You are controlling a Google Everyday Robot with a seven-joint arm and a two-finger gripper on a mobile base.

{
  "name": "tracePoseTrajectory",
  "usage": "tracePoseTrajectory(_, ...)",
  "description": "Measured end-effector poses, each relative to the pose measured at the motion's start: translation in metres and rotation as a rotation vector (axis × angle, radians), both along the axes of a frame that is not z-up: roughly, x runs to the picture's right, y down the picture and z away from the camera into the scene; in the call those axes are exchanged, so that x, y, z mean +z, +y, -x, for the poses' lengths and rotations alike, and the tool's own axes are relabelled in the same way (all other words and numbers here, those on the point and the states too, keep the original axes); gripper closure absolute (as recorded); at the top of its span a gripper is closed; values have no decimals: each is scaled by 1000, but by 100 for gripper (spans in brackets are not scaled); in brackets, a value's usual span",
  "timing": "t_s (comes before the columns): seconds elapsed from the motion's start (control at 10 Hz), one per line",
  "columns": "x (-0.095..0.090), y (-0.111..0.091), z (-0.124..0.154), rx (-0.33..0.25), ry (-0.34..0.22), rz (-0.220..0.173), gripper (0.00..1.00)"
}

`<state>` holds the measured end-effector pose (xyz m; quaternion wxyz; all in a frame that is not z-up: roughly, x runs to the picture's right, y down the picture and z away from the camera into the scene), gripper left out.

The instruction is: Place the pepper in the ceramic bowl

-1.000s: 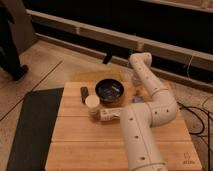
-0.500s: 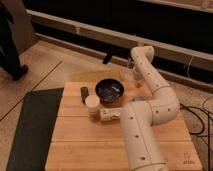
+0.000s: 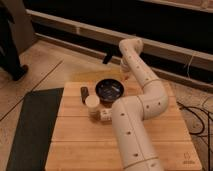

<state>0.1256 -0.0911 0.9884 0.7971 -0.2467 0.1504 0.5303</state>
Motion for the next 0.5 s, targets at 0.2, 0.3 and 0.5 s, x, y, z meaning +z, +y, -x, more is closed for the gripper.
tracePoseTrajectory(0.2,-5,-12,40,1,-60,-15,100)
tracePoseTrajectory(0.3,-9,-17,59,4,-89,-18,100)
tracePoseTrajectory(0.5,-17,-20,78,8,-119,-8,100)
